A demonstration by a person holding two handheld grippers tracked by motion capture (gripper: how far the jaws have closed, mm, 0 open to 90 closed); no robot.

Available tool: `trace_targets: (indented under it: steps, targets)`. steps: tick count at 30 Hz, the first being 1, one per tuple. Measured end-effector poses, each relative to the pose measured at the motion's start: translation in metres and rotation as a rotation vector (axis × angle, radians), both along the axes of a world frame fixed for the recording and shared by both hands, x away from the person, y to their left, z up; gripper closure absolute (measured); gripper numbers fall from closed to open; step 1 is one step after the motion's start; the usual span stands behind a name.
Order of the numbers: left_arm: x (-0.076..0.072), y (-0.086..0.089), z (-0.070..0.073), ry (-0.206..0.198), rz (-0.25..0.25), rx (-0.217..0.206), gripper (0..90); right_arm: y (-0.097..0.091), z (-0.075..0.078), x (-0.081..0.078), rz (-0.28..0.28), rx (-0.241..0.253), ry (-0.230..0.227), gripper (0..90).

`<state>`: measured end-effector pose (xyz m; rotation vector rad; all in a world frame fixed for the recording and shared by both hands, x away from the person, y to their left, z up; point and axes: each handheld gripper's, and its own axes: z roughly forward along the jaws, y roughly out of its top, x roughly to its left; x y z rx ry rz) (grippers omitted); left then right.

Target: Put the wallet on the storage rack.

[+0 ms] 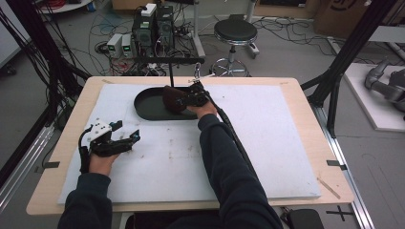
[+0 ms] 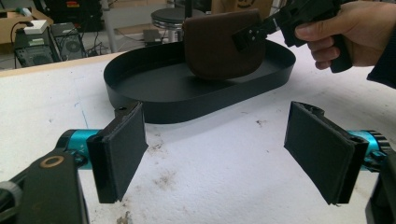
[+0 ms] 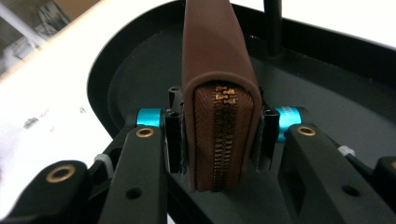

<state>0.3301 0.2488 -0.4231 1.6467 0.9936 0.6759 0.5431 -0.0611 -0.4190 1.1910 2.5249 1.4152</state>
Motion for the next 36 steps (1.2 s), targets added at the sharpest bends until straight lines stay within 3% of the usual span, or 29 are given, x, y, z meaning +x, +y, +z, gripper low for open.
trace_targets:
  steps: [2,6,11,14,16,18,21,24,27,30,32,34,36]
  targets:
    - [0.000,0.000,0.000,0.002,-0.001,0.000,20.6,-0.001,0.000,0.000,0.002,-0.006,0.006,61.7]
    - [0.000,-0.001,0.000,0.003,0.001,0.001,20.6,-0.006,0.006,-0.001,-0.061,-0.104,-0.053,47.5]
    - [0.001,-0.002,-0.001,0.005,-0.004,0.003,20.6,-0.014,0.011,0.000,-0.112,-0.161,-0.059,38.4]
    - [0.001,-0.002,-0.001,0.003,-0.008,-0.002,20.6,-0.025,0.018,0.000,-0.096,-0.117,-0.041,33.8]
    - [0.001,-0.002,-0.001,0.003,-0.009,-0.006,20.6,-0.031,0.025,-0.003,-0.074,-0.126,-0.061,32.5]
    - [0.001,-0.003,-0.001,0.005,-0.008,-0.009,20.6,-0.039,0.032,-0.009,-0.059,-0.131,-0.108,31.9]
    - [0.001,-0.003,-0.001,0.005,-0.012,-0.014,20.6,-0.055,0.039,-0.016,-0.041,-0.128,-0.136,29.4]
    - [0.002,-0.004,-0.001,0.007,-0.013,-0.016,20.6,-0.074,0.046,-0.023,-0.031,-0.164,-0.170,26.3]
    - [0.002,-0.004,-0.002,0.006,-0.014,-0.014,20.6,-0.097,0.053,-0.033,-0.025,-0.168,-0.208,24.7]
    - [0.003,-0.005,-0.002,0.010,-0.014,-0.021,20.6,-0.123,0.054,-0.048,-0.024,-0.193,-0.245,20.8]
    - [0.004,-0.005,-0.002,0.007,-0.009,-0.019,20.5,-0.135,0.054,-0.056,-0.042,-0.246,-0.243,20.2]
    - [0.005,-0.005,-0.002,0.005,-0.008,-0.028,19.1,-0.151,0.053,-0.068,-0.034,-0.239,-0.279,19.7]
    - [0.006,-0.006,0.000,0.003,-0.014,-0.026,18.8,-0.164,0.053,-0.076,-0.058,-0.284,-0.235,19.4]
